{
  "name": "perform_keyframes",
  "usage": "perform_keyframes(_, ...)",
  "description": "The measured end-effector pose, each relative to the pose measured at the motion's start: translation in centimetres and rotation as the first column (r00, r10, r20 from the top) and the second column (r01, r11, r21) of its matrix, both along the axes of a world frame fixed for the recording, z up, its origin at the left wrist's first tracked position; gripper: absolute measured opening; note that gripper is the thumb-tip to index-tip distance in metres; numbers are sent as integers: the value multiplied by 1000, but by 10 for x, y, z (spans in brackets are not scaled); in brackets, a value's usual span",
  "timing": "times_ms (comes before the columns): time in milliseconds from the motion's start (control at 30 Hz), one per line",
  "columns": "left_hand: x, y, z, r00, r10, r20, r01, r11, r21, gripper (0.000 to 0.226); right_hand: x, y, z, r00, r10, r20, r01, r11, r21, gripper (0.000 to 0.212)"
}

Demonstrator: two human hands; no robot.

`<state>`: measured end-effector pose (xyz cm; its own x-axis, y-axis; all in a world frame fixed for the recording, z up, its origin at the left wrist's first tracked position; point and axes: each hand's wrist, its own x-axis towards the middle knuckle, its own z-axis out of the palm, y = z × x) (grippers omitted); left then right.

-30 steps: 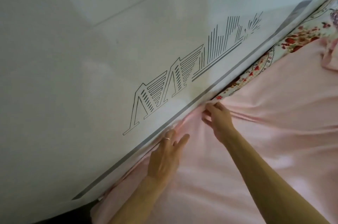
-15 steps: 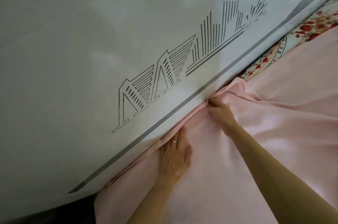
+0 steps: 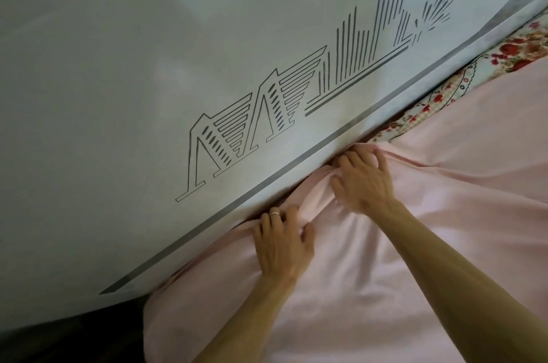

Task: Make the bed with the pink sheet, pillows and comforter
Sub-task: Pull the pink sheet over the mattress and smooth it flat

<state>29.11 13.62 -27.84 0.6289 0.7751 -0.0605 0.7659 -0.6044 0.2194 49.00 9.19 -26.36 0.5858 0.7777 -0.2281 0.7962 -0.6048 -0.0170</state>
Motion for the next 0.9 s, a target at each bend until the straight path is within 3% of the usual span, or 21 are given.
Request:
perform_keyframes(233, -12, 7, 2, 993, -44, 108, 48, 998, -32, 30, 12, -8, 30, 979, 193, -66, -198, 977, -81, 57)
perform_keyframes(433, -25, 18, 5, 982, -120, 145, 126, 991, -37, 33, -12, -14, 27, 932, 355, -69, -356, 934, -6, 43)
perform_keyframes(567, -68, 38, -1, 991, -128, 45, 129, 991, -22, 41, -12, -13, 14, 958, 288, -13, -288, 957, -42, 52)
perform_keyframes(700, -131, 56, -4, 997, -60, -48, 58, 997, -40, 49, -30, 1, 2, 998, 56, 2, -56, 994, -99, 51)
perform_keyframes(800, -157, 54, -2, 999, -19, -46, 17, 999, -32, 51, -67, 11, -5, 997, -74, 28, 73, 997, 14, 35)
perform_keyframes(900, -159, 50, 5, 998, 33, -47, -36, 997, -62, 55, -114, 12, -2, 1000, 24, 2, -24, 986, 163, 24)
